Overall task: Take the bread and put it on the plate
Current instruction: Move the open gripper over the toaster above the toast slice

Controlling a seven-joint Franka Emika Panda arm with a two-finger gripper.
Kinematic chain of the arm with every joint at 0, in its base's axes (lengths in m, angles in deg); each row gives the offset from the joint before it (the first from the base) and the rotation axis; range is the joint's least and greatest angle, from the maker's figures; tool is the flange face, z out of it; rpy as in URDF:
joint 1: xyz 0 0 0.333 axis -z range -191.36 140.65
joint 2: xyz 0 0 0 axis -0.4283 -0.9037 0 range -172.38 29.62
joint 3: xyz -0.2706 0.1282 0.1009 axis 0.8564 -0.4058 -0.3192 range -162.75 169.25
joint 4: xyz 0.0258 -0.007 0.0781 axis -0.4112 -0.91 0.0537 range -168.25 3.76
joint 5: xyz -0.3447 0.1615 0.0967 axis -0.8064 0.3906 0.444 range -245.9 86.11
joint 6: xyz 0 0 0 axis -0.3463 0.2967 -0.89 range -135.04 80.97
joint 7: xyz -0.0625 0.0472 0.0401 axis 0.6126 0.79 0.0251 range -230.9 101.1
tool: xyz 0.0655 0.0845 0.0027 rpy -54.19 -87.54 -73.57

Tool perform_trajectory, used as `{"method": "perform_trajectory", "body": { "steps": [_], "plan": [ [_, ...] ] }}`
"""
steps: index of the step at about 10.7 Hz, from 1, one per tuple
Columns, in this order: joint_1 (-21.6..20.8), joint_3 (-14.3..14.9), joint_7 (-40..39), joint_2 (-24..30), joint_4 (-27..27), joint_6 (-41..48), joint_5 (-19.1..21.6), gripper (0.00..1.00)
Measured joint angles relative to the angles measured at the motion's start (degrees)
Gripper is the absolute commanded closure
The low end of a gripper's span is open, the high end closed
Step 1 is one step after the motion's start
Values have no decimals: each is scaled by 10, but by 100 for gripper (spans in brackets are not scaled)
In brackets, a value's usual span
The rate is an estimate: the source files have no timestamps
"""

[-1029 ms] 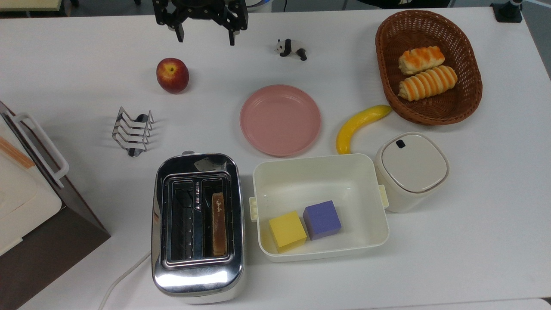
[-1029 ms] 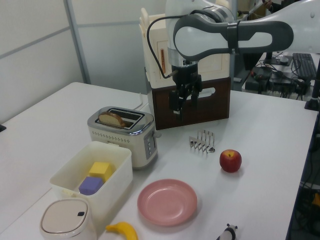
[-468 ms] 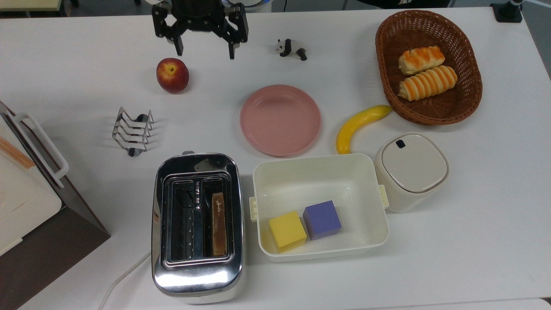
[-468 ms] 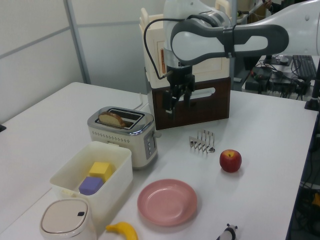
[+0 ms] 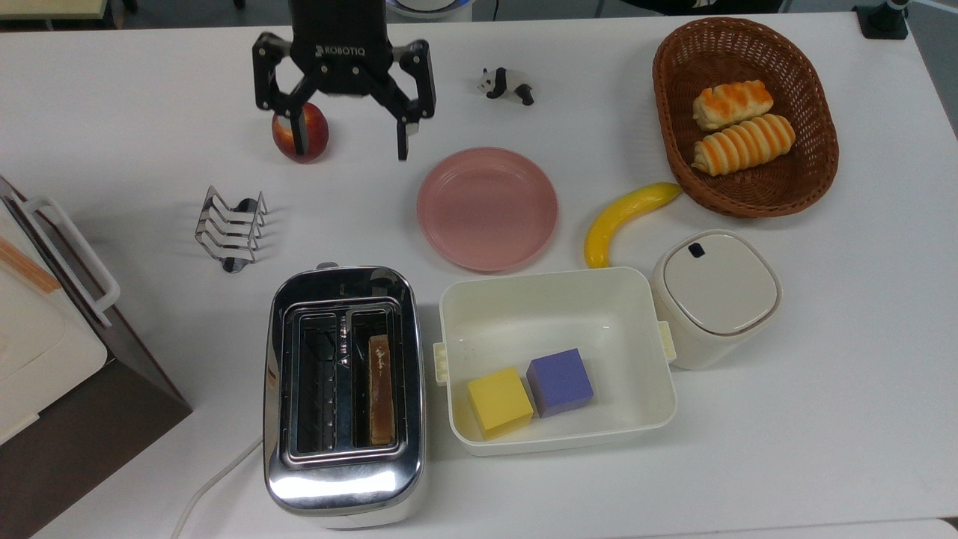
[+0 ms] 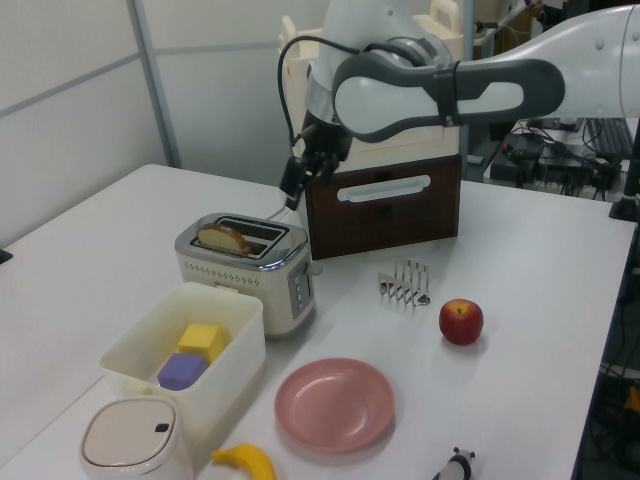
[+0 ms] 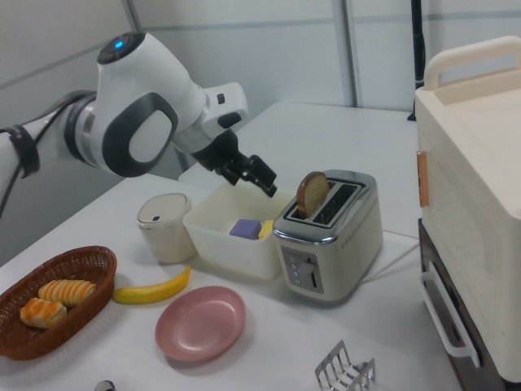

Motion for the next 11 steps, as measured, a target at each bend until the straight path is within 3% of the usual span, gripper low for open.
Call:
{"method": "perform_trajectory", "body": {
  "steps": [5,8,11],
  "plan": [
    [-12,0,0,-86,13,-175,0,0],
    [-17,1,0,-148,70,-189,0,11],
    [-30,19,4,-194,100,-215,0,11]
  ]
}}
